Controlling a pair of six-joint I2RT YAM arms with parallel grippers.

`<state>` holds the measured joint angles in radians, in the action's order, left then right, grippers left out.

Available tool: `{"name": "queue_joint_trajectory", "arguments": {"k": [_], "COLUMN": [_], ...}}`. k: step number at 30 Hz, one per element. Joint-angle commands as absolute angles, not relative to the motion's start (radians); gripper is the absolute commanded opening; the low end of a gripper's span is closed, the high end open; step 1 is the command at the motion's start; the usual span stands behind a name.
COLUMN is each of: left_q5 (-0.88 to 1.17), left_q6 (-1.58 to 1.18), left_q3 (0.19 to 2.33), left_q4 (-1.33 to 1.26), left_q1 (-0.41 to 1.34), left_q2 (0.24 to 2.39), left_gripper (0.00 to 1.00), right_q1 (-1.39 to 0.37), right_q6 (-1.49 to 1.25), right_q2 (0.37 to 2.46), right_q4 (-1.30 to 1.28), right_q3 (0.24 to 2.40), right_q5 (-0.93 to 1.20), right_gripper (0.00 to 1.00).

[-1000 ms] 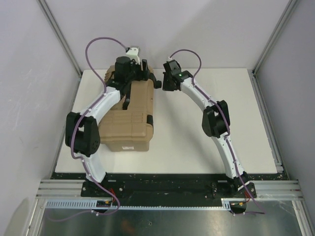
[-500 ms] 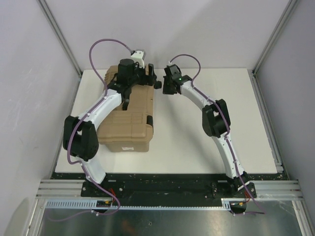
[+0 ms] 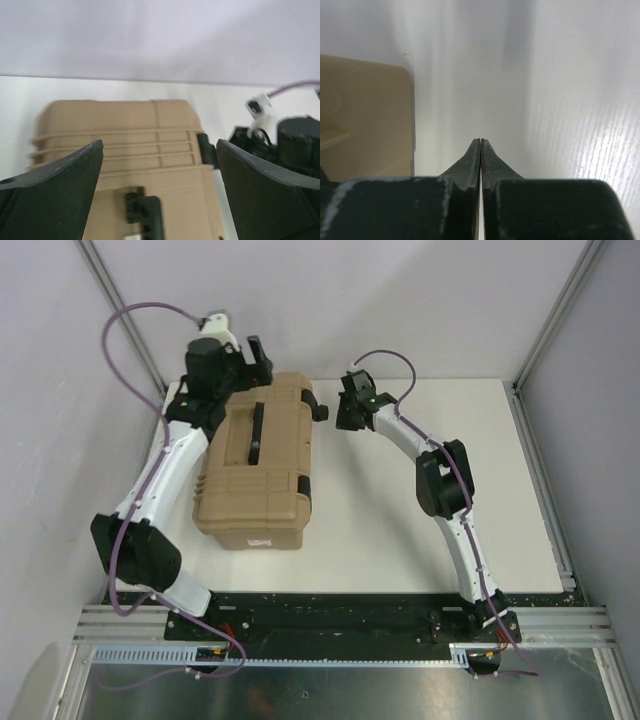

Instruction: Pack the tool kit

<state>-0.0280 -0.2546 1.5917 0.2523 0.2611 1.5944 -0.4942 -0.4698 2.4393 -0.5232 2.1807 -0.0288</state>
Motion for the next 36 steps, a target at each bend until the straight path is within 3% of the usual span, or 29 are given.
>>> {"name": "queue_joint_trajectory", "arguments": {"k": [1,5,10,21,36], "left_q5": [-0.146,-0.161,0.005,0.307,0.294], "left_q6": [-0.303,-0.352,-0.406,-0.362,-0.296], "left_q3": [1.551,1.445,1.343,1.263,1.156], "left_q4": [0.253,0.255,0.254,0.255,0.252], "left_q1": [0.196,0.135,0.054,0.051,0.154], "left_q2": [1.516,1.513,1.565,1.607,1.559], "left_gripper": [0.99,0.99,0.99,0.96,0.92], "right_q1": [-0.486,-0.488,-0.488,-0.481,-0.494], "right_q6": [-0.474,-0.468,-0.468,-0.468,-0.432], "right_q2": [2.331,2.311,2.300,2.278,2.312], "right_q4": [-0.456,-0.437,-0.431,-0.427,-0.449], "right_q3": [2.167,2.163,2.161,2.142,2.162], "right_q5": [-0.030,-0.015,0.031,0.060,0.091], "right_gripper": [0.00,0.02,0.04,0.06,0.07]}}
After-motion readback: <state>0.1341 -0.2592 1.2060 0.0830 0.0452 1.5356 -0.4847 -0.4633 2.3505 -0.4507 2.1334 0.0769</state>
